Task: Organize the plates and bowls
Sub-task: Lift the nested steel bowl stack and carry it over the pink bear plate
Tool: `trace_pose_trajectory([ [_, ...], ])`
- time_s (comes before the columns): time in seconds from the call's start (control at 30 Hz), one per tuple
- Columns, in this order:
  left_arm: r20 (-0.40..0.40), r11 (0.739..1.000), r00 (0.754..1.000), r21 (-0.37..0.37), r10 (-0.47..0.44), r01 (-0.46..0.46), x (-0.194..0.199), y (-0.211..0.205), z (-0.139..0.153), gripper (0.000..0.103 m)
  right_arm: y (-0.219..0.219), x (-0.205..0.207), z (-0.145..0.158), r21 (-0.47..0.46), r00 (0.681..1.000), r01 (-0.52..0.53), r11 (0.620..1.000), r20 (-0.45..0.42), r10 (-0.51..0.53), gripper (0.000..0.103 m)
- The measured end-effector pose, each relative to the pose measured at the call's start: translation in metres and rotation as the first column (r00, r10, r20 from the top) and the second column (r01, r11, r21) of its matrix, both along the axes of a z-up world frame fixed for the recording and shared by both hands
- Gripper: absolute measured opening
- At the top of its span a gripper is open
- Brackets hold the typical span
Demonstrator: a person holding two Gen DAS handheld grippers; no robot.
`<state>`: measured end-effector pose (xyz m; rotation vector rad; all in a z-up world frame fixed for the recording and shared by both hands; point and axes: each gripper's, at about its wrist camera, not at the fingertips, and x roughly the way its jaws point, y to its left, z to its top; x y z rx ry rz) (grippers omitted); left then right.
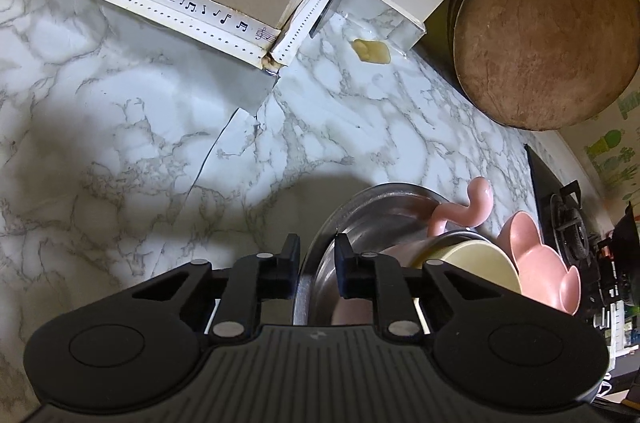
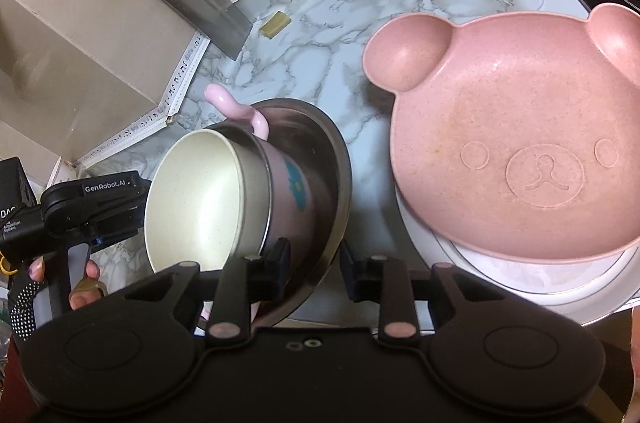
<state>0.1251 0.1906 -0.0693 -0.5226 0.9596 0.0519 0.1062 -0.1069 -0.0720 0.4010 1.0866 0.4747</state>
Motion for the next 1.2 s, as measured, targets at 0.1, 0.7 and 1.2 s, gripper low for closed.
trace_pose_trajectory([
  [0.1,-0.003,1.000,1.000,0.007,0.011,-0.011,-0.001,-0.001,0.001,0.017,0.002,0.000,0.000,-0.016,1.000,0.001,1.000,0.005,-0.001,0.027],
  [0.7,0.005,0.998,0.998,0.032,0.055,-0.055,-0.034,-0.002,0.007,0.015,0.011,0.012,0.003,-0.138,0.997,-0.069,0.988,0.025,0.073,0.014],
  [1.2,0.057,0.994,0.995,0.079,0.077,-0.081,-0.052,-0.015,0.033,0.015,0.013,0.017,0.027,-0.154,0.986,-0.129,0.980,0.087,0.144,0.014],
])
